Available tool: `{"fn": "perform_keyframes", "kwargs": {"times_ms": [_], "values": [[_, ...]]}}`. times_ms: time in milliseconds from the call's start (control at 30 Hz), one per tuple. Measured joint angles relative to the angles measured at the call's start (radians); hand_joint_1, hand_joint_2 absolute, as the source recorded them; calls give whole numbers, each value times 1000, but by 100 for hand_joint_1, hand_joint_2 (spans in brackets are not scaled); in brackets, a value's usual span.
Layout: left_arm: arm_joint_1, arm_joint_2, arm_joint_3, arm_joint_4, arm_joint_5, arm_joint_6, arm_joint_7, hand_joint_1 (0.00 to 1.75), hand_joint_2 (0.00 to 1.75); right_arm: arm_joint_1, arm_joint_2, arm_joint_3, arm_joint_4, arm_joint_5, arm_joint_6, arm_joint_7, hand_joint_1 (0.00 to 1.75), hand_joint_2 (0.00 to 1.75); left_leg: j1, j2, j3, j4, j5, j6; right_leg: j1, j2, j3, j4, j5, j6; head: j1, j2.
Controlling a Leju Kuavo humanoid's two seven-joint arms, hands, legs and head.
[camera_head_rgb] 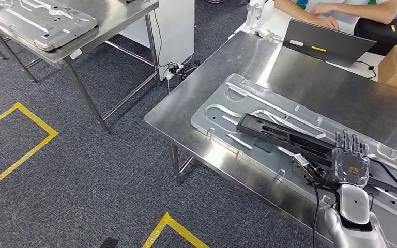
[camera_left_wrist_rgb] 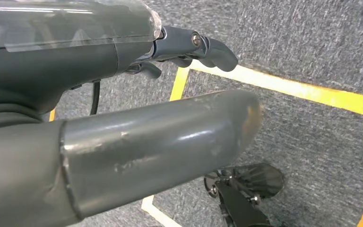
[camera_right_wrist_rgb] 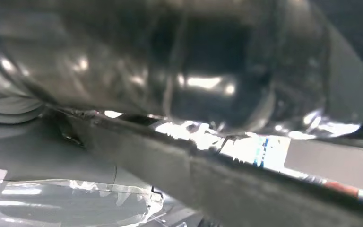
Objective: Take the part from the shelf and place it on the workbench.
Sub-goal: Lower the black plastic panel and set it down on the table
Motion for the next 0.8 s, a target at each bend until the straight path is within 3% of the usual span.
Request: {"fn": "perform_keyframes", "kwargs": {"times_ms": [100, 133, 200, 267, 300, 333, 367, 433, 567, 633, 733, 767, 800], "values": [[0, 0, 0, 0, 0, 0, 0, 0, 0, -7, 5, 1, 7, -4, 1, 1, 0, 0, 4, -1, -8, 21, -17, -17, 0, -3, 3, -13, 9, -25, 0, 0], [-1, 1, 0, 0, 0, 0, 0, 0, 0, -10, 8, 1, 10, -4, 1, 2, 0, 0, 5, -2, -26, 58, -42, -19, -2, -4, 4, -19, 13, -34, -1, 0], [1, 1, 1, 0, 0, 0, 0, 0, 0, -13, 14, 2, 18, -5, 3, 3, 0, 0, 6, -3, -86, 186, -111, -21, -1, -8, -1, -22, 18, -45, -1, 0], [3, 1, 1, 0, -1, -1, 1, 0, 0, -14, 18, 2, 32, -7, 11, 6, 0, 0, 7, -3, -132, 283, -143, -25, 1, -9, -10, -18, 22, -46, -1, 0], [3, 1, 1, 0, -1, -1, 1, 0, 0, -15, 19, 2, 39, -8, 15, 8, 0, 0, 8, -3, -130, 281, -131, -26, 0, -9, -15, -13, 23, -44, -1, 0], [4, 2, 1, 0, -1, -1, 1, 0, 0, -15, 19, 2, 46, -9, 18, 10, 0, 0, 10, -2, -109, 239, -103, -27, -2, -8, -21, -6, 23, -41, -1, 0], [3, 2, 1, 0, -2, -1, 1, 0, 0, -16, 20, 2, 50, -10, 19, 11, 0, 0, 12, -2, -75, 175, -69, -28, -4, -8, -26, 2, 22, -37, -1, 0], [2, 3, 1, 0, -3, -1, 1, 0, 0, -18, 20, 1, 56, -11, 20, 11, 0, 0, 11, -6, -23, 68, -33, -24, -3, -5, -40, 22, 18, -23, 0, 0], [3, 3, 2, 0, -1, -7, 0, 0, 0, -20, 21, 1, 62, -11, 20, 10, 0, 0, 6, -9, -20, 42, -18, 3, -4, -1, -50, 29, 25, 4, 2, 0], [2, 2, 3, 0, 0, -13, 0, 0, 0, -21, 21, 1, 64, -11, 22, 10, 0, 0, 9, -7, -27, 37, -4, 18, -7, 0, -67, 68, -11, 12, 2, 0], [2, 2, 4, 0, 2, -21, -2, 0, 0, -23, 21, 2, 65, -12, 32, 10, 0, 0, 5, -6, -44, 37, 8, 30, -7, 0, -131, 242, -118, 18, 3, 0], [3, 2, 5, 0, 1, -22, -2, 0, 0, -23, 21, 3, 65, -12, 35, 10, 0, 0, 2, -5, -49, 37, 10, 31, -7, 0, -145, 285, -135, 18, 3, 0], [3, 2, 6, 0, 1, -22, -3, 0, 0, -22, 21, 4, 65, -13, 37, 10, 0, 0, 1, -6, -53, 38, 13, 31, -6, 0, -141, 295, -133, 16, 3, 0]]}}
